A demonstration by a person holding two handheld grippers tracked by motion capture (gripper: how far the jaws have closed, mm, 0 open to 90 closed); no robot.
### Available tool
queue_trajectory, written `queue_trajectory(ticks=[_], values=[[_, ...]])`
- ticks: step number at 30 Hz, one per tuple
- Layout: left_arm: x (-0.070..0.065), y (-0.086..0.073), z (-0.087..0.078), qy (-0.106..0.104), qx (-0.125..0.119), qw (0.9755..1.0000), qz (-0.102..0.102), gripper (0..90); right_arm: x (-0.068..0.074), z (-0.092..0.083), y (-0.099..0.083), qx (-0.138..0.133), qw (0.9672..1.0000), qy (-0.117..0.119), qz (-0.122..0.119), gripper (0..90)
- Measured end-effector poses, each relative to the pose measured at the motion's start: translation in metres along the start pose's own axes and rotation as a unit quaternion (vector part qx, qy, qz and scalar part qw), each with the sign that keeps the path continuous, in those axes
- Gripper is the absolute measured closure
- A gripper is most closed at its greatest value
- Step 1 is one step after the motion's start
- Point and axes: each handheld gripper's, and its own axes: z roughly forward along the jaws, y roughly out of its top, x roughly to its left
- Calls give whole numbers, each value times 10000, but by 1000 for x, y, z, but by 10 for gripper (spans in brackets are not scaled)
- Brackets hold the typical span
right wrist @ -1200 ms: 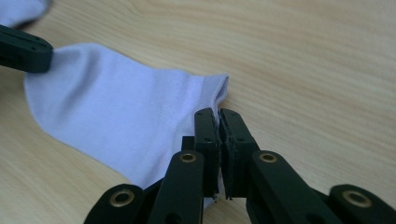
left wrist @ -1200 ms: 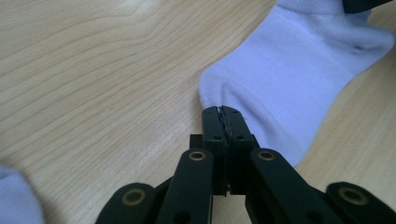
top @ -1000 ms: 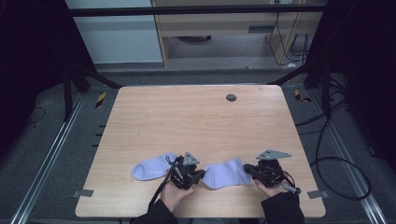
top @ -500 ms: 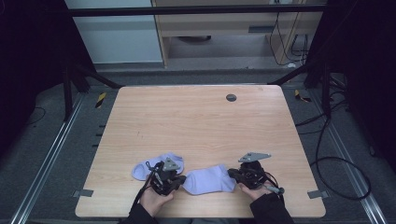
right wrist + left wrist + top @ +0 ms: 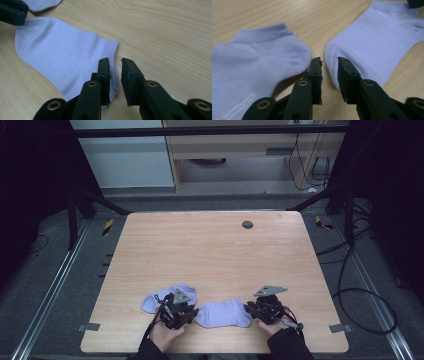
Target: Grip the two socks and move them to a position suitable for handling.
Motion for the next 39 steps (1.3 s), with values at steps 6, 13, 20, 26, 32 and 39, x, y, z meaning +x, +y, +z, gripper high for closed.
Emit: queue_trajectory(ticks=[6,13,20,26,32,39], values=[[11,7,-18,278,-352,9990,-28,608,-4,-9,3,-350,9993,-94,85,696],[32,5,-31,596,-546,9966,-169,541,-5,-12,10,-619,9978,-161,183,617],[60,-6,-47,847,-716,9931,-389,506,-2,-12,21,-775,9967,-163,192,543],[84,-15,-61,1039,-829,9891,-638,491,9,-9,38,-937,9955,-33,168,501],[104,-29,-68,1249,-791,9855,-830,485,30,8,59,-887,9960,59,1,454],[117,-40,-67,1364,-689,9828,-1038,486,49,32,80,-838,9963,82,-139,404]])
